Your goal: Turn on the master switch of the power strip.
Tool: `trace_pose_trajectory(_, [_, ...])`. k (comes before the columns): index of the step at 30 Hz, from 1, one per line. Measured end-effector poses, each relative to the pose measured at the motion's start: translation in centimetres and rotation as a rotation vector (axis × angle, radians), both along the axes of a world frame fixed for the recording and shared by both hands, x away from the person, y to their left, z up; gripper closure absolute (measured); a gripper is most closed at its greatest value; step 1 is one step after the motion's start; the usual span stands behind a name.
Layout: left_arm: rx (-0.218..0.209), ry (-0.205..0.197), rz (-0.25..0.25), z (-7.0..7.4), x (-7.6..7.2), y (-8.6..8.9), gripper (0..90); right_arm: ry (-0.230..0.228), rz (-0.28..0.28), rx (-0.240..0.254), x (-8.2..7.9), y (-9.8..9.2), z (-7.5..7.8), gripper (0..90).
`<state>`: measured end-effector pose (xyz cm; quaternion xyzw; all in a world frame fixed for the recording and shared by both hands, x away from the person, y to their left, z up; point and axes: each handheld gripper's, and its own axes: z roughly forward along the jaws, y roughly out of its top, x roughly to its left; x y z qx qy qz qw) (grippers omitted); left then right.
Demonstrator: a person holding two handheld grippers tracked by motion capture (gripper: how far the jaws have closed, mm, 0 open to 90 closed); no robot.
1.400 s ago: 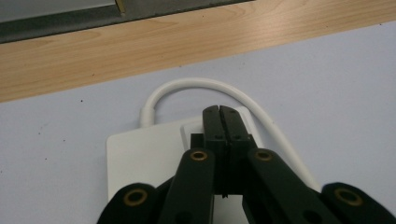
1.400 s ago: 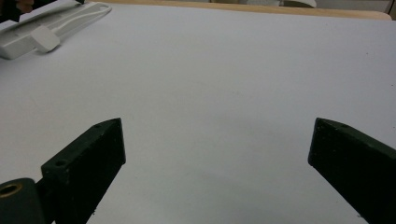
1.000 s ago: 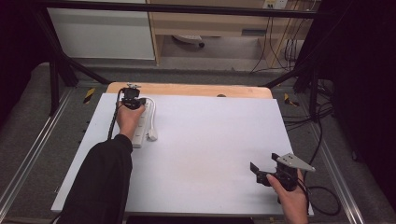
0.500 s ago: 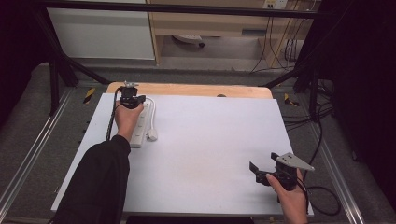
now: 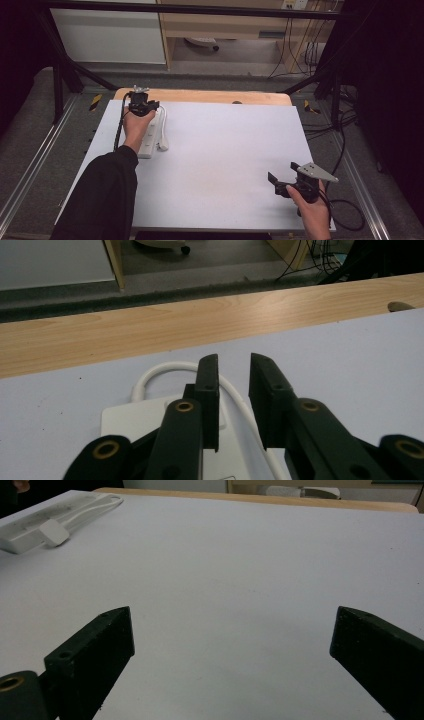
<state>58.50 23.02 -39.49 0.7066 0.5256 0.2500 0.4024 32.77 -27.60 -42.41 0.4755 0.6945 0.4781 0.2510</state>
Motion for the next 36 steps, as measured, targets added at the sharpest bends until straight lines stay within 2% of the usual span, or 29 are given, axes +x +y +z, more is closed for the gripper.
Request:
trace_pose_trajectory(7, [-0.011, -0.036, 0.000, 1.0, -1.0, -0.1, 61.5, -0.001, 0.001, 0.004, 0.0, 0.0, 0.1, 4.4])
trace_pose_trajectory(13, [-0.050, -0.064, -0.015, 1.6, -1.7, -0.3, 50.0, 0.002, 0.000, 0.003, 0.0, 0.0, 0.0, 4.3])
trace_pose_trajectory(15, [-0.074, -0.064, -0.025, 1.6, -1.8, -0.3, 46.0, 0.004, -0.001, 0.001, 0.0, 0.0, 0.0, 4.3])
trace_pose_trajectory(23, [-0.092, -0.066, -0.046, 2.1, -2.9, -0.4, 22.4, 0.004, -0.003, 0.000, 0.2, -0.1, -0.1, 4.2])
trace_pose_trajectory(26, [-0.111, -0.045, -0.050, 2.5, -3.5, -0.4, 16.3, 0.007, -0.007, -0.001, 0.2, -0.1, -0.1, 4.1])
trace_pose_trajectory(30, [-0.101, -0.056, -0.061, 2.7, -4.6, -0.7, 14.3, 0.008, -0.007, -0.003, 0.3, -0.1, -0.1, 4.1])
trace_pose_trajectory(33, [-0.095, -0.050, -0.065, 2.7, -5.4, -0.8, 12.7, 0.011, -0.009, -0.005, 0.3, 0.0, -0.2, 4.1])
trace_pose_trajectory(36, [-0.103, -0.064, -0.077, 2.8, -6.3, -0.8, 12.6, 0.010, -0.008, -0.009, 0.3, 0.0, -0.1, 4.0])
